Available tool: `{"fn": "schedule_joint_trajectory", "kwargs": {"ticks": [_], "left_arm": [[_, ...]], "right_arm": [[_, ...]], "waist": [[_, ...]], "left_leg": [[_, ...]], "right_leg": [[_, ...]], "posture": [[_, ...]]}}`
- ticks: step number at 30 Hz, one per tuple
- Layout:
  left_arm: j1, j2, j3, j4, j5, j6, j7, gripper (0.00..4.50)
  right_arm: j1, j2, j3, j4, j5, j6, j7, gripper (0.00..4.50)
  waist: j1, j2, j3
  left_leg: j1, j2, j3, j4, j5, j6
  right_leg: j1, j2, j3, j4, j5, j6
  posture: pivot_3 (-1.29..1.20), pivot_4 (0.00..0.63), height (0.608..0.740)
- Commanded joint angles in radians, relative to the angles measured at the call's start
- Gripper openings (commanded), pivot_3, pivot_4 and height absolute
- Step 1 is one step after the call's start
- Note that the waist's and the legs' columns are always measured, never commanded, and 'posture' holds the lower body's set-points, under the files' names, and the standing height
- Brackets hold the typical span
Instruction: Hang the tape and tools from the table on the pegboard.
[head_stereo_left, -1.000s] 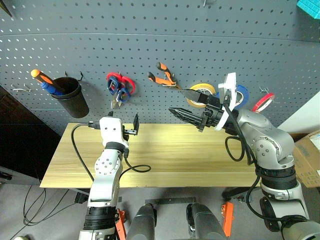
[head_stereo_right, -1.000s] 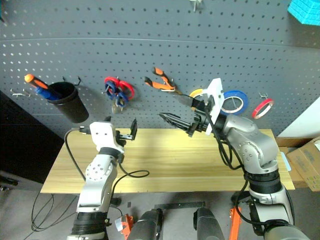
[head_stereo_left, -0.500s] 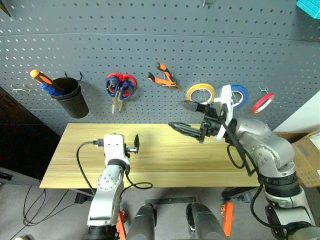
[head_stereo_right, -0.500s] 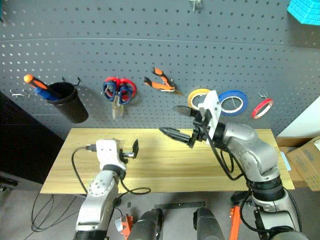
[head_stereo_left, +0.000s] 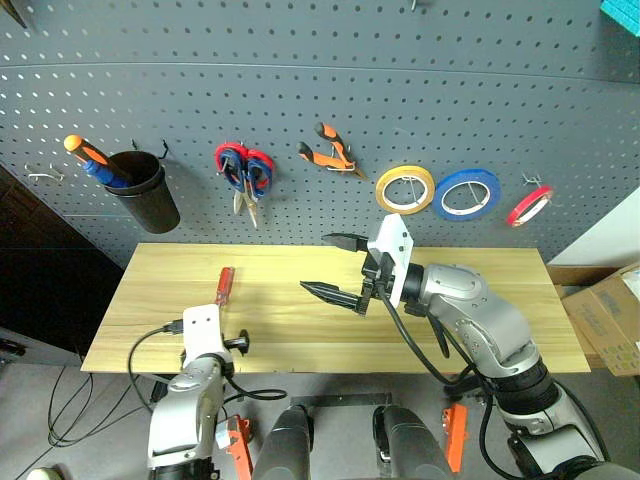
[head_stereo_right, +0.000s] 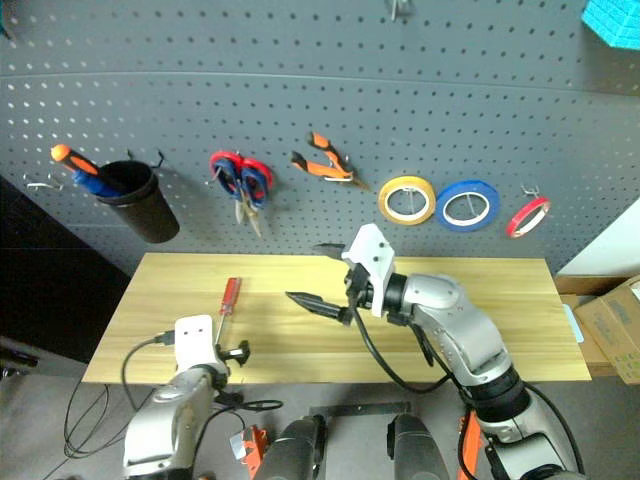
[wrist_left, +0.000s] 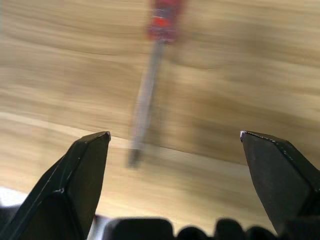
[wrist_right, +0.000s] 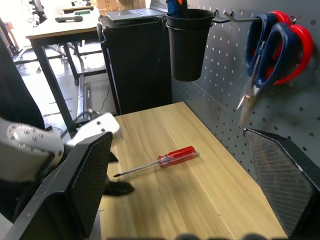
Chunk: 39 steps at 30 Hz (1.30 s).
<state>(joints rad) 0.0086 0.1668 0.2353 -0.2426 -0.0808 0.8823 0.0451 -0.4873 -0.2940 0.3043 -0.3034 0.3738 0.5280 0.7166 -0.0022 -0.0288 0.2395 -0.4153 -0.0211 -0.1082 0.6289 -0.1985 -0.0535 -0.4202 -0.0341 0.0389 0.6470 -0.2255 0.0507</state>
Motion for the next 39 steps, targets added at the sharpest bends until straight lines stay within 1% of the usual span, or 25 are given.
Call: {"fn": "schedule_joint_trajectory", "kwargs": {"ticks": [1,5,13,19,24,32,35,39], "left_arm": [[-0.029,0.039,0.005,-0.008,0.000,0.008,-0.029,4.47],[-0.045,0.078,0.016,0.015,-0.001,0.020,-0.052,4.47],[-0.118,0.160,-0.010,0.162,-0.003,-0.007,-0.131,4.47],[-0.192,0.198,-0.039,0.304,-0.001,-0.057,-0.191,4.47],[-0.240,0.216,-0.079,0.385,0.003,-0.090,-0.239,4.47],[-0.318,0.252,-0.096,0.505,0.032,-0.138,-0.235,4.47],[-0.316,0.265,-0.102,0.505,0.037,-0.134,-0.233,3.92],[-0.308,0.267,-0.099,0.486,0.033,-0.126,-0.231,2.54]], "right_arm": [[-0.025,0.011,0.025,-0.009,-0.001,0.019,0.013,4.50],[-0.038,0.010,0.049,-0.006,-0.001,0.032,0.033,4.50],[-0.032,-0.001,0.105,0.008,-0.036,0.016,0.069,4.50],[-0.031,0.003,0.107,0.022,-0.051,0.014,0.072,4.50],[-0.032,0.004,0.101,0.030,-0.063,0.015,0.070,4.50],[-0.033,0.012,0.086,0.034,-0.058,0.030,0.066,4.50],[-0.037,0.016,0.077,0.041,-0.054,0.035,0.063,4.50],[-0.042,0.020,0.067,0.050,-0.054,0.036,0.062,4.50]], "waist": [[0.000,0.001,0.003],[0.000,0.001,0.012],[0.000,0.001,0.028],[-0.001,0.000,0.045],[-0.001,0.001,0.051],[-0.004,0.004,0.058],[-0.008,0.004,0.059],[-0.010,0.003,0.060]], "left_leg": [[0.000,0.000,0.000,0.000,0.000,0.000],[0.000,0.000,0.000,0.000,0.000,0.000],[-0.001,0.000,0.000,-0.002,0.000,0.000],[-0.002,0.001,0.000,-0.002,0.000,0.000],[-0.002,0.003,0.000,-0.004,0.000,0.000],[-0.002,0.004,0.000,-0.004,0.000,0.000],[-0.002,0.004,0.001,-0.005,0.000,0.000],[-0.002,0.005,0.001,-0.007,0.000,0.000]], "right_leg": [[0.000,0.000,0.000,0.000,0.000,0.000],[0.000,-0.001,0.000,0.000,0.000,-0.001],[-0.001,-0.002,0.000,-0.001,-0.001,-0.001],[-0.002,-0.003,0.000,-0.002,-0.001,-0.001],[-0.003,-0.004,0.000,-0.002,0.001,0.005],[-0.003,-0.004,0.000,-0.002,0.000,0.006],[-0.003,-0.004,0.000,-0.002,0.000,0.006],[-0.004,-0.004,0.000,-0.002,0.000,0.006]], "posture": [[0.08,0.277,0.740],[0.08,0.287,0.740],[0.07,0.306,0.740],[0.07,0.321,0.740],[0.06,0.333,0.740],[0.05,0.334,0.740],[0.05,0.333,0.740],[0.05,0.331,0.740]]}}
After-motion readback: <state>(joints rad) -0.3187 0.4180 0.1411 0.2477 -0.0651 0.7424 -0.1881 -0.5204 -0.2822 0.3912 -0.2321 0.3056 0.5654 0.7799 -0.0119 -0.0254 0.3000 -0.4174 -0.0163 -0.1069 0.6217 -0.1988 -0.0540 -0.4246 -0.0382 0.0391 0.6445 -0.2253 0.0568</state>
